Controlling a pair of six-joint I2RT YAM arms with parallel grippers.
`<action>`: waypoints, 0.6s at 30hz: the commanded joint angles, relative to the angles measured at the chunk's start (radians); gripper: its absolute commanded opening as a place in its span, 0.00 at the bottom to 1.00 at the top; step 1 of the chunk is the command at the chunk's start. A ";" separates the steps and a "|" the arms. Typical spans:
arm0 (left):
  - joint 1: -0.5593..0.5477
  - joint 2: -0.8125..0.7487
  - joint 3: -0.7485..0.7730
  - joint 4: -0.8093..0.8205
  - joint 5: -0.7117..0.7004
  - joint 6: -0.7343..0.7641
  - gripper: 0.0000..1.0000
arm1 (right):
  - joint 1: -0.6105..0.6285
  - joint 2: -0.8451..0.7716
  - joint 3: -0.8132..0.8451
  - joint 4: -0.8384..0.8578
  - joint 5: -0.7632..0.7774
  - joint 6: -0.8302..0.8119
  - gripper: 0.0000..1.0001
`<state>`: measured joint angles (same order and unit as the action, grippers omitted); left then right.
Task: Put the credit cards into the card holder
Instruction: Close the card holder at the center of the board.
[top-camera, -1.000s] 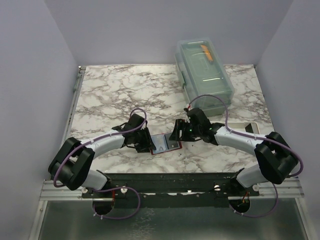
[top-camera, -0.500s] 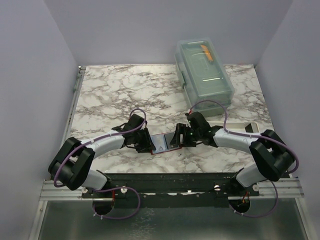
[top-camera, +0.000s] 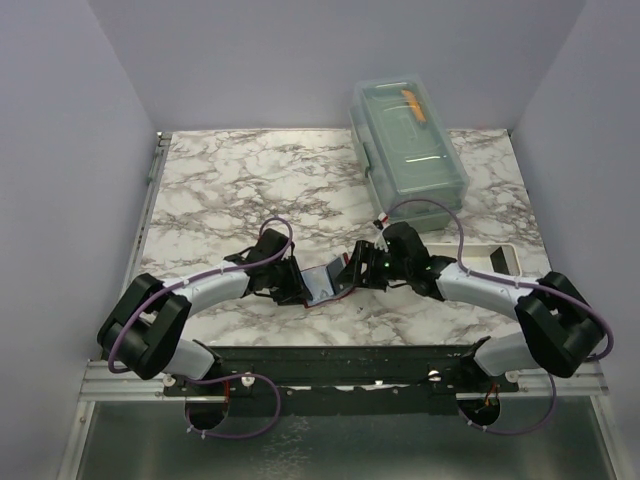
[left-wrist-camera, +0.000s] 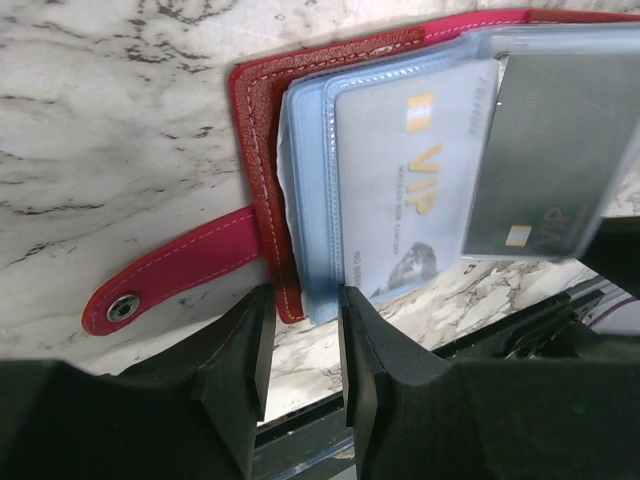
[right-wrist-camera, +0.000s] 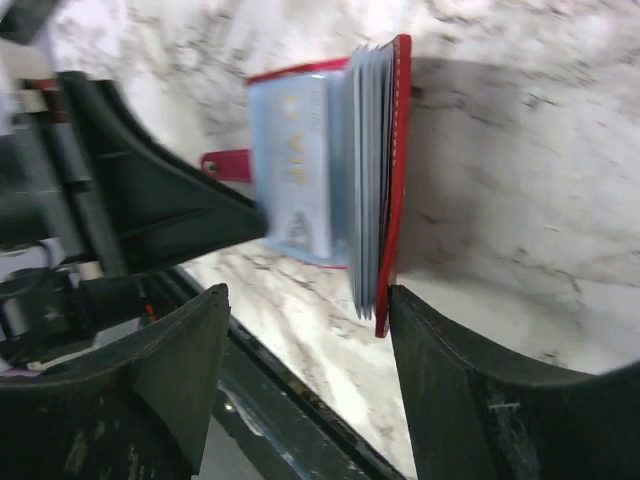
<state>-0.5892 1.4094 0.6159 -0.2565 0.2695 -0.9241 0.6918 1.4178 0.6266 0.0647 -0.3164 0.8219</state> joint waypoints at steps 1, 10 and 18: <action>-0.014 0.018 -0.031 0.039 -0.019 0.009 0.37 | 0.009 -0.048 0.016 0.075 -0.059 0.010 0.68; -0.017 0.002 -0.023 0.042 -0.009 -0.003 0.36 | 0.041 0.107 0.090 0.164 -0.194 0.007 0.65; -0.012 -0.127 -0.027 -0.032 -0.017 -0.018 0.40 | 0.057 0.181 0.155 0.120 -0.221 -0.025 0.65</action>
<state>-0.5980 1.3769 0.5919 -0.2302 0.2691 -0.9314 0.7410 1.5841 0.7322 0.2253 -0.5117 0.8364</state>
